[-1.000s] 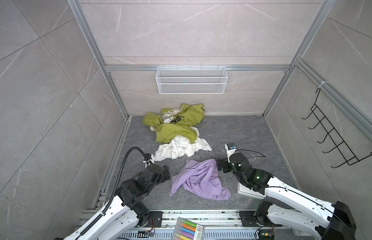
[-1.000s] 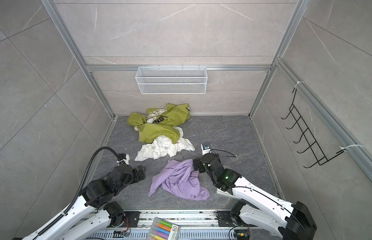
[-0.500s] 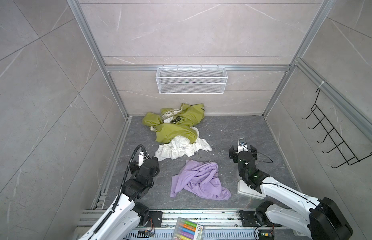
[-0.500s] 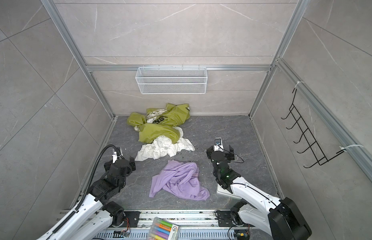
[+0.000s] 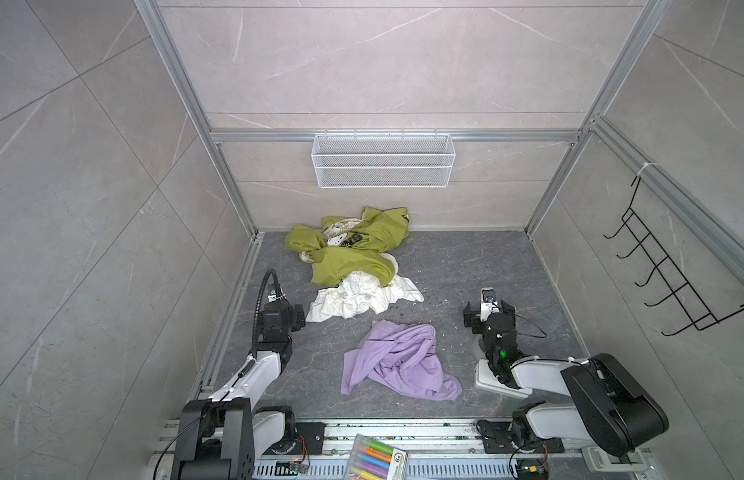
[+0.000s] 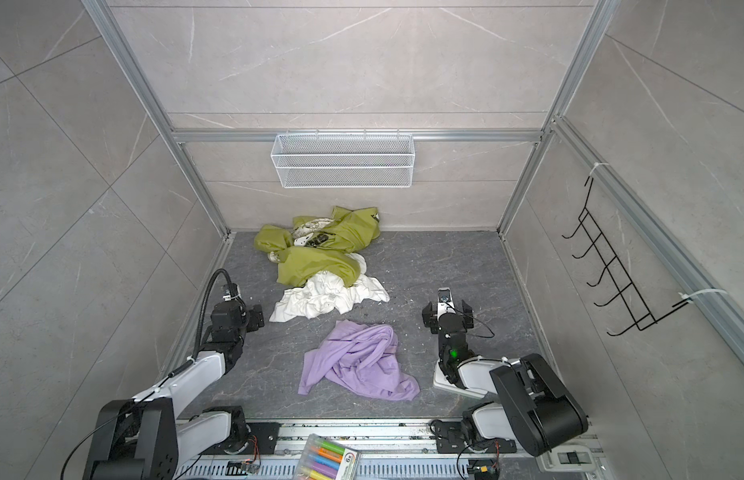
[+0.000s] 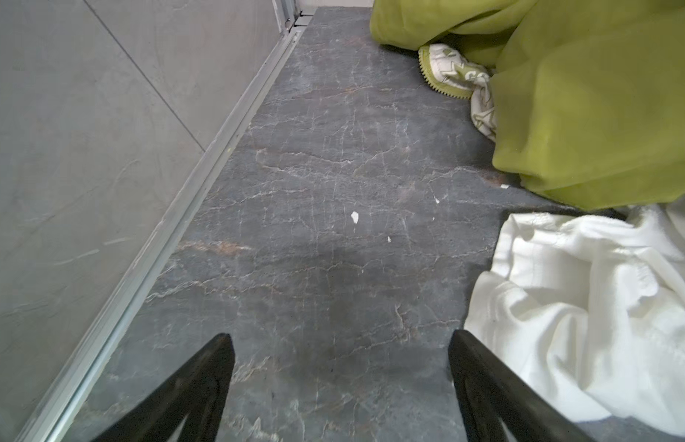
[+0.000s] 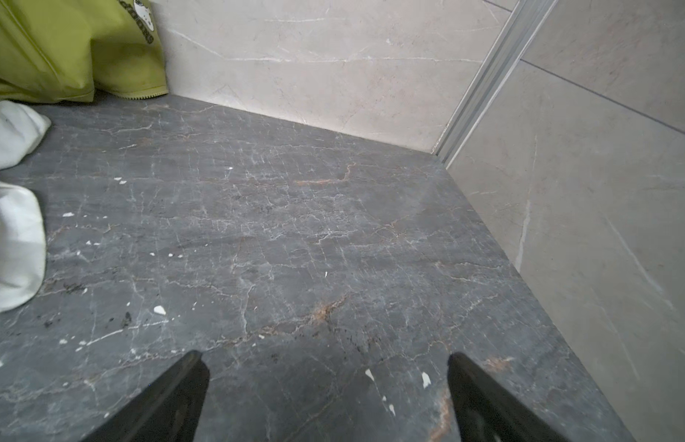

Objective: Pick out a specific cloth from the pile

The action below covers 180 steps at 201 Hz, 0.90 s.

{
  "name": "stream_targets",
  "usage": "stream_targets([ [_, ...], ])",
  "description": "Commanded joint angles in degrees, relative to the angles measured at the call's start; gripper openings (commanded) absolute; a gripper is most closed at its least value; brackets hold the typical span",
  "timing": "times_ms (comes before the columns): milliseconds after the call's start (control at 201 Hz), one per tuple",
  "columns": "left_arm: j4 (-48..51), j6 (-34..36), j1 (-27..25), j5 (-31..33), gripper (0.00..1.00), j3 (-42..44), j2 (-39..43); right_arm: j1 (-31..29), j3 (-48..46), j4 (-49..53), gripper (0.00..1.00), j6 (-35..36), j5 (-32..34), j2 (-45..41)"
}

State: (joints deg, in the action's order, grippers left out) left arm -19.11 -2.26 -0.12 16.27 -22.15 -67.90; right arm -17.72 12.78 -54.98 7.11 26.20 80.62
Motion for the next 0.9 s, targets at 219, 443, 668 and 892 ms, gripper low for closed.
stream_targets([
  [219, -20.63, 2.09, 1.43, -9.51, 0.88, -0.80, -11.98, 9.88, 2.46, -4.99, 1.00, -7.72, -12.99, 5.26],
  [443, -27.49, 0.00, 3.53, -9.86, 1.00, 0.62, -17.62, 13.23, 7.18, 3.10, 1.00, -9.66, -17.83, 6.28],
  [668, -27.19, -0.04, 3.46, -9.76, 1.00, 0.27, -17.97, 13.32, 7.38, 2.47, 1.00, -9.43, -17.88, 6.89],
  [892, -27.82, 0.02, 3.49, -9.58, 1.00, 0.62, -18.10, 13.22, 8.66, 4.09, 1.00, -9.13, -18.28, 7.62],
])
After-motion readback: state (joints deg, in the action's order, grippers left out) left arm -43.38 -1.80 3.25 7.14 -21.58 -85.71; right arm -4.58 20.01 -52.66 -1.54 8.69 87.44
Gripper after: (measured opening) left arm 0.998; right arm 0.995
